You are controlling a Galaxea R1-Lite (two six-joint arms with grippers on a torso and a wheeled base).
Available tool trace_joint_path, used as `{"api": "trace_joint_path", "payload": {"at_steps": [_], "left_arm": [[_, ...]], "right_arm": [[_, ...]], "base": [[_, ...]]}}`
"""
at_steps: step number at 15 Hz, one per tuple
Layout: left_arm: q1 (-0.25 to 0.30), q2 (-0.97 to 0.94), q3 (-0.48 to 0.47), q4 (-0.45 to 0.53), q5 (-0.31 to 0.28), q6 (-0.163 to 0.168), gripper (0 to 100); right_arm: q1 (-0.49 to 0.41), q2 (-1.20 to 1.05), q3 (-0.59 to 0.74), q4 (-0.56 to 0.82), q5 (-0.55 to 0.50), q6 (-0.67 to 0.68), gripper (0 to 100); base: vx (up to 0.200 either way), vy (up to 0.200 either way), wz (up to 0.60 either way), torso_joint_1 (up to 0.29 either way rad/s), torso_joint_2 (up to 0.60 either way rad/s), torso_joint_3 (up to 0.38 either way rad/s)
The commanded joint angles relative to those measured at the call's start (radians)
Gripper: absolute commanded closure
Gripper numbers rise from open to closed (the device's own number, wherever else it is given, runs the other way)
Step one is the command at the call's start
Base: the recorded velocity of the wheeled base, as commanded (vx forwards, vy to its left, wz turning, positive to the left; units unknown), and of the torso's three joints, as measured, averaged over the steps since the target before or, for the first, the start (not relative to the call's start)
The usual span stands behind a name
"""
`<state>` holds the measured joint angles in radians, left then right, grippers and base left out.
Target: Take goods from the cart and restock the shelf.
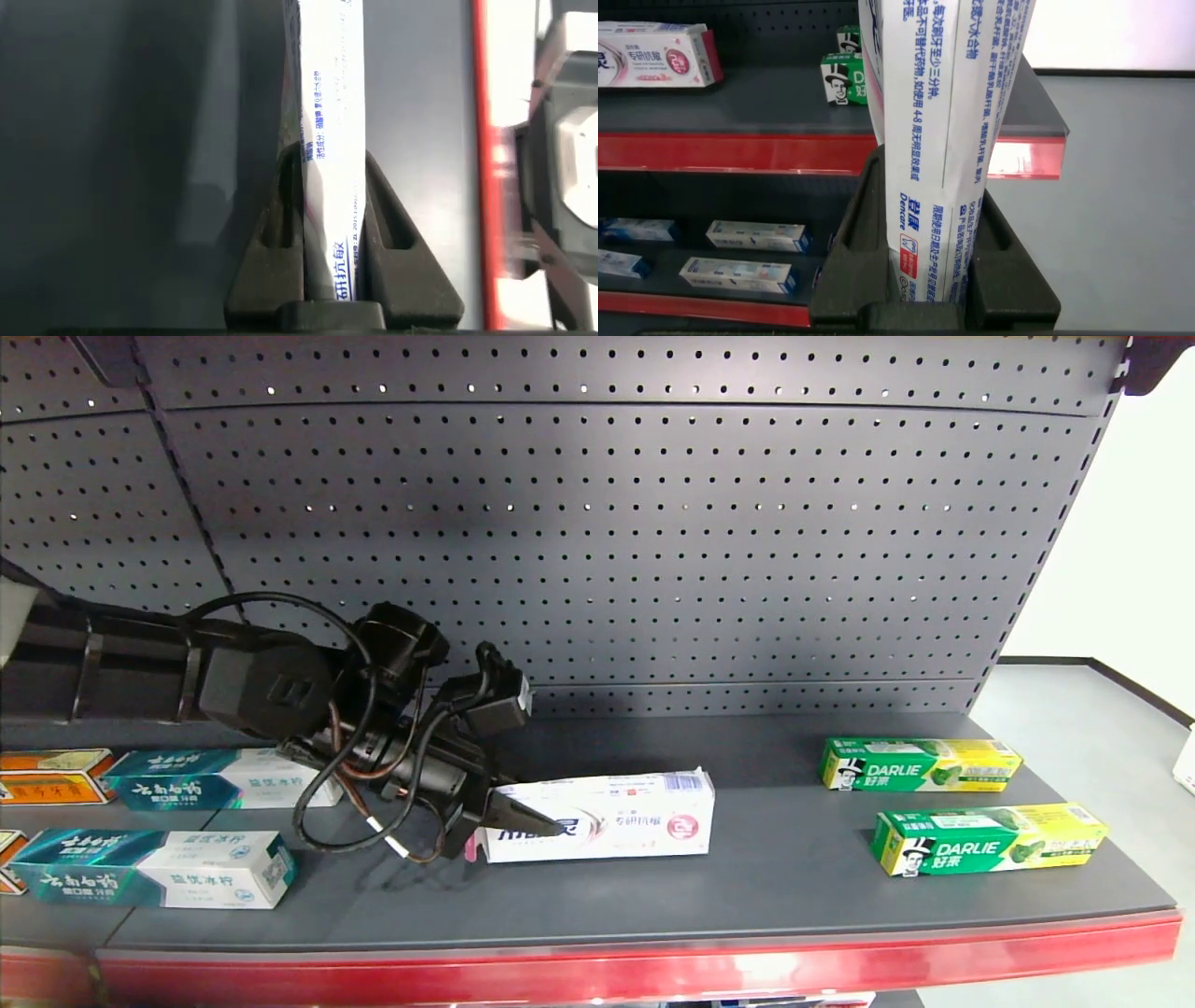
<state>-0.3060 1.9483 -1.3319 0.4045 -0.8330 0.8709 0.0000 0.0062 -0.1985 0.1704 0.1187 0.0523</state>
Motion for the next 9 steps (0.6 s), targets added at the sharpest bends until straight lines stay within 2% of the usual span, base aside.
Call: {"api": "trace_joint_path", "payload": {"at_steps": [1,5,9], "left_arm": [[-0.016,-0.051,0.059,-0.023,0.002,-0.001,100],[-0.036,-0.083,0.203,-0.124,0.006,-0.003,100],[-0.036,-0.085,0.212,-0.134,0.006,-0.004,100]], "right_arm": [[0.000,0.000,-0.001,0.000,0.001,0.000,100],[0.000,0.000,0.001,0.000,0.002,0.000,100],[0.000,0.000,0.001,0.000,0.002,0.000,100]], "base": [[0.000,0.000,0.00,0.000,0.00,0.000],[0.000,0.000,0.00,0.000,0.00,0.000],[0.000,0.000,0.00,0.000,0.00,0.000]]}}
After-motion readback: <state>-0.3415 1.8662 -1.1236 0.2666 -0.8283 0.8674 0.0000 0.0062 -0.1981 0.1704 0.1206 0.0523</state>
